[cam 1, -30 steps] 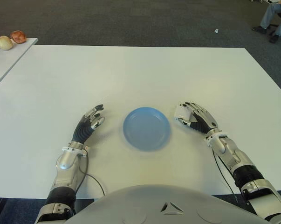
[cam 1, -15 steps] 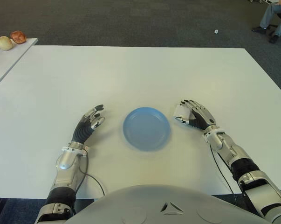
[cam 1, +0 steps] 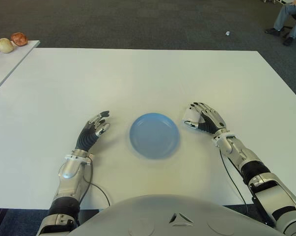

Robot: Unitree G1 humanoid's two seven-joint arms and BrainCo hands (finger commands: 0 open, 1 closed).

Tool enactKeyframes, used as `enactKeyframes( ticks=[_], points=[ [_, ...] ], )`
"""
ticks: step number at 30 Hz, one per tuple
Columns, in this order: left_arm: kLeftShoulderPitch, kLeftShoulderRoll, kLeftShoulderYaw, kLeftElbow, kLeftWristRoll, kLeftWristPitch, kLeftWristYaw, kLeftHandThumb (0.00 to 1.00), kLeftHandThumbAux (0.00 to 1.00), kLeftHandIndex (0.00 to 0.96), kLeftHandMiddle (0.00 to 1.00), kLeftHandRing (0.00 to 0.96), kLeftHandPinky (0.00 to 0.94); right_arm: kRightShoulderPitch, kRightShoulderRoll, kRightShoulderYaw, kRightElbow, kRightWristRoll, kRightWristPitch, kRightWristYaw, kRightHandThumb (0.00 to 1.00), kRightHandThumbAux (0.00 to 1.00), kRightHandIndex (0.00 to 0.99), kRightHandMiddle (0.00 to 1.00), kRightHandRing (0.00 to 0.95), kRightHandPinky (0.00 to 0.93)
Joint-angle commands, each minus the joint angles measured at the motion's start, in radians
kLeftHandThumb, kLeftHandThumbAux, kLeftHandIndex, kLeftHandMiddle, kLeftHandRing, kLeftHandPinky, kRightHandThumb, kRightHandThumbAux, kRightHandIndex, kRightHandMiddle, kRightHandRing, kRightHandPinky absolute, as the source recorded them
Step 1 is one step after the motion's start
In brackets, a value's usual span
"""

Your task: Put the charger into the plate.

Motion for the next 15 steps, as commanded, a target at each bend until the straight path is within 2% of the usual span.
enactKeyframes(
  ticks=[1, 15],
  points=[
    [0.097, -0.032, -0.015, 0.094, 0.019, 0.021, -0.008, 0.000, 0.490, 0.276, 0.169, 0.106, 0.071, 0.036, 0.026, 0.039, 0.047, -0.019, 0.017, 0.018, 0.255, 0.186, 0.000, 0.000, 0.000, 0.000],
    [0.100, -0.025, -0.015, 0.083, 0.015, 0.019, -0.017, 0.000, 0.480, 0.269, 0.163, 0.107, 0.080, 0.038, -0.005, 0.067, 0.019, -0.038, 0.028, 0.031, 0.249, 0.197, 0.000, 0.000, 0.000, 0.000]
  ],
)
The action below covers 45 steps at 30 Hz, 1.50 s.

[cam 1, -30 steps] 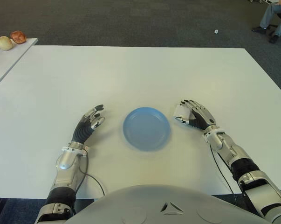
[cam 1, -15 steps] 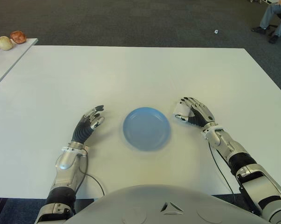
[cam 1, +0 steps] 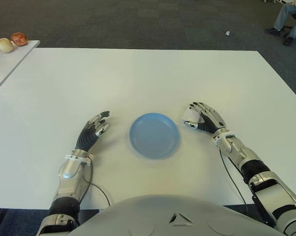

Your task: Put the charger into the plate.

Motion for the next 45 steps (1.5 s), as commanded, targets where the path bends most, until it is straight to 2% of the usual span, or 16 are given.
enactKeyframes(
  ticks=[1, 17, 31, 45],
  points=[
    [0.100, -0.025, -0.015, 0.083, 0.016, 0.027, -0.017, 0.000, 0.479, 0.270, 0.164, 0.107, 0.080, 0.047, 0.004, 0.042, 0.014, -0.038, 0.033, 0.034, 0.253, 0.197, 0.000, 0.000, 0.000, 0.000],
    [0.109, -0.030, -0.014, 0.069, -0.003, 0.018, -0.035, 0.000, 0.490, 0.291, 0.180, 0.122, 0.091, 0.082, -0.042, 0.075, -0.066, -0.074, 0.078, 0.091, 0.270, 0.221, 0.000, 0.000, 0.000, 0.000],
    [0.117, -0.032, -0.014, 0.051, -0.009, 0.032, -0.037, 0.000, 0.497, 0.288, 0.180, 0.119, 0.083, 0.103, -0.049, 0.106, -0.071, -0.103, 0.098, 0.085, 0.266, 0.183, 0.000, 0.000, 0.000, 0.000],
    [0.119, -0.035, -0.013, 0.049, -0.011, 0.032, -0.035, 0.000, 0.499, 0.303, 0.194, 0.134, 0.105, 0.112, -0.052, 0.116, -0.080, -0.098, 0.107, 0.096, 0.277, 0.189, 0.000, 0.000, 0.000, 0.000]
  ],
)
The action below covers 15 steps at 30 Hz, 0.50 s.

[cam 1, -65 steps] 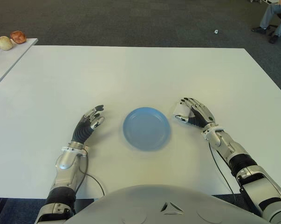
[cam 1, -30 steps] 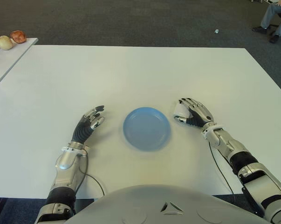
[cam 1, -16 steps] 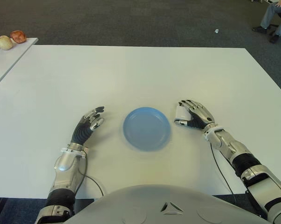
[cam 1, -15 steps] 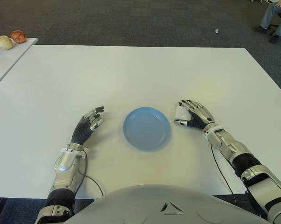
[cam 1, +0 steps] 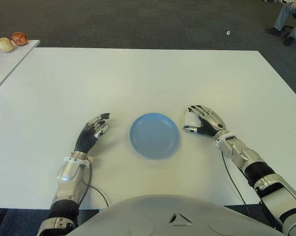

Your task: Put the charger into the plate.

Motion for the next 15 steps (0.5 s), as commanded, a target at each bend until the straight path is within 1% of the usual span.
enactKeyframes(
  ticks=[1, 9, 10, 12, 15],
  points=[
    [0.092, -0.036, -0.014, 0.075, 0.008, 0.026, -0.016, 0.000, 0.500, 0.303, 0.195, 0.135, 0.108, 0.071, 0.007, 0.046, 0.036, -0.030, 0.014, 0.053, 0.279, 0.190, 0.000, 0.000, 0.000, 0.000],
    [0.089, -0.036, -0.011, 0.085, -0.002, 0.022, -0.024, 0.000, 0.510, 0.304, 0.201, 0.140, 0.106, 0.072, 0.011, 0.045, 0.044, -0.025, 0.005, 0.043, 0.301, 0.206, 0.000, 0.000, 0.000, 0.026],
    [0.089, -0.036, -0.011, 0.086, -0.002, 0.020, -0.025, 0.000, 0.509, 0.302, 0.199, 0.140, 0.107, 0.071, 0.012, 0.045, 0.049, -0.025, 0.004, 0.040, 0.308, 0.221, 0.000, 0.000, 0.000, 0.062],
    [0.088, -0.037, -0.010, 0.088, -0.001, 0.016, -0.026, 0.000, 0.507, 0.300, 0.199, 0.140, 0.108, 0.066, 0.015, 0.045, 0.060, -0.024, 0.001, 0.035, 0.316, 0.238, 0.000, 0.000, 0.005, 0.104],
    [0.086, -0.035, -0.008, 0.094, -0.003, 0.012, -0.029, 0.000, 0.504, 0.301, 0.200, 0.141, 0.109, 0.062, 0.020, 0.047, 0.069, -0.023, -0.003, 0.029, 0.329, 0.257, 0.000, 0.001, 0.025, 0.154]
  ],
)
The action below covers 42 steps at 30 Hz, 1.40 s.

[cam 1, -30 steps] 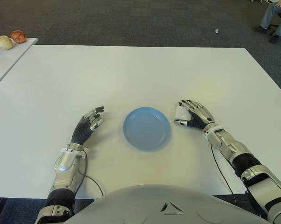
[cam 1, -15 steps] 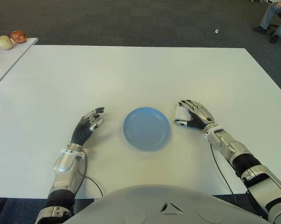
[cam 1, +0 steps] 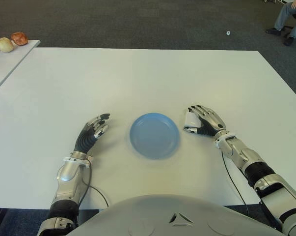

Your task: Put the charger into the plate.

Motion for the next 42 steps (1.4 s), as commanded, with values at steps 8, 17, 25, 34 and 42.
enactKeyframes(
  ticks=[8, 17, 25, 34, 42],
  points=[
    [0.082, -0.031, -0.009, 0.097, 0.009, 0.018, -0.021, 0.000, 0.500, 0.306, 0.202, 0.143, 0.107, 0.054, 0.025, 0.043, 0.076, -0.015, -0.013, 0.025, 0.432, 0.293, 0.093, 0.154, 0.200, 0.331],
    [0.077, -0.026, -0.006, 0.108, 0.021, 0.003, -0.012, 0.000, 0.485, 0.305, 0.202, 0.145, 0.111, 0.000, 0.041, 0.089, 0.195, -0.073, 0.001, -0.047, 0.657, 0.379, 0.408, 0.645, 0.669, 0.731],
    [0.073, -0.029, 0.003, 0.117, 0.014, -0.003, -0.012, 0.000, 0.479, 0.313, 0.220, 0.154, 0.104, -0.020, 0.053, 0.146, 0.239, -0.128, 0.059, -0.113, 0.838, 0.546, 0.681, 0.814, 0.822, 0.859],
    [0.070, -0.035, 0.012, 0.122, 0.016, -0.011, -0.016, 0.000, 0.472, 0.313, 0.219, 0.154, 0.111, 0.021, 0.031, 0.131, 0.141, -0.094, 0.098, -0.057, 0.860, 0.653, 0.791, 0.865, 0.865, 0.882],
    [0.061, -0.035, 0.014, 0.135, 0.013, -0.002, -0.020, 0.000, 0.471, 0.311, 0.214, 0.144, 0.090, 0.025, 0.025, 0.132, 0.123, -0.101, 0.119, -0.073, 0.827, 0.677, 0.802, 0.869, 0.869, 0.883]
  ],
)
